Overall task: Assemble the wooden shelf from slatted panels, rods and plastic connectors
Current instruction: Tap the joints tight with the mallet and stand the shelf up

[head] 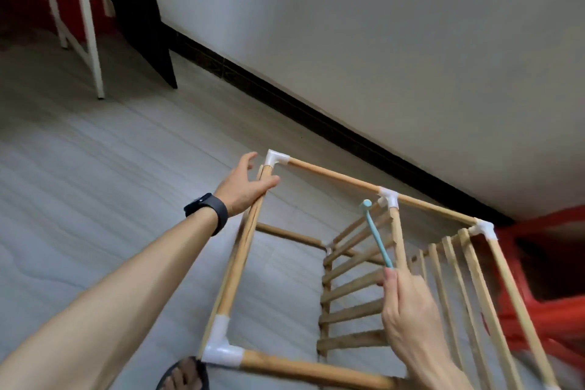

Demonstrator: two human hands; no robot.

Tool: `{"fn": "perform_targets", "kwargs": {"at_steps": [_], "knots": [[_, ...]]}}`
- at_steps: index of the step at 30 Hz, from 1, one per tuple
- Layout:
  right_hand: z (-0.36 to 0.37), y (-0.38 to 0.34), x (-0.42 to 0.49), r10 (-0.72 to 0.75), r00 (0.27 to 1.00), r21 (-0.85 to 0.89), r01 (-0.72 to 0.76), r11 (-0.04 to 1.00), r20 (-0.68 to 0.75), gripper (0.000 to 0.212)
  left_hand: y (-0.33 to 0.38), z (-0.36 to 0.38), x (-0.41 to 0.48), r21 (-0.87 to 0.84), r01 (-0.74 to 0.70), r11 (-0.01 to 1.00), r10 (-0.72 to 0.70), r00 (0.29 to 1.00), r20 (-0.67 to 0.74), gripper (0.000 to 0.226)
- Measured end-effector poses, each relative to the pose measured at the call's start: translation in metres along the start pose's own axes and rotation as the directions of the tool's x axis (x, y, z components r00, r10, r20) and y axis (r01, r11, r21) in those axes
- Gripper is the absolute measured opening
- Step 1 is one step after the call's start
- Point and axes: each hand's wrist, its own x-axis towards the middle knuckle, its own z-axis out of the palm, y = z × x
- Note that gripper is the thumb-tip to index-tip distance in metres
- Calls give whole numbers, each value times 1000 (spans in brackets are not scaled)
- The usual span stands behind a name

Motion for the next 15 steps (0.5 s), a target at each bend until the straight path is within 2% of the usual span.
{"fn": "perform_targets", "kwargs": {"at_steps": [3, 6, 8, 11, 15], "knots": [[3, 21, -38, -115, 989, -26, 113, 993, -98, 41, -3, 0, -39, 194, -82, 977, 93, 994, -49, 85], [14, 23, -59, -42, 990, 44, 49, 998, -138, 46, -12, 8, -92, 305, -128, 944, 132, 991, 7, 78], [15, 20, -59, -9, 990, 102, 24, 995, -142, 48, -19, 13, -120, 311, -157, 937, 153, 988, 39, 72], [12, 19, -42, -41, 985, 121, 62, 991, -169, 48, -24, 21, -134, 291, -186, 939, 183, 982, 37, 63], [11, 40, 5, -1, 995, 117, 13, 993, -104, 43, -15, 39, -119, 263, -190, 946, 195, 981, 6, 58]]}}
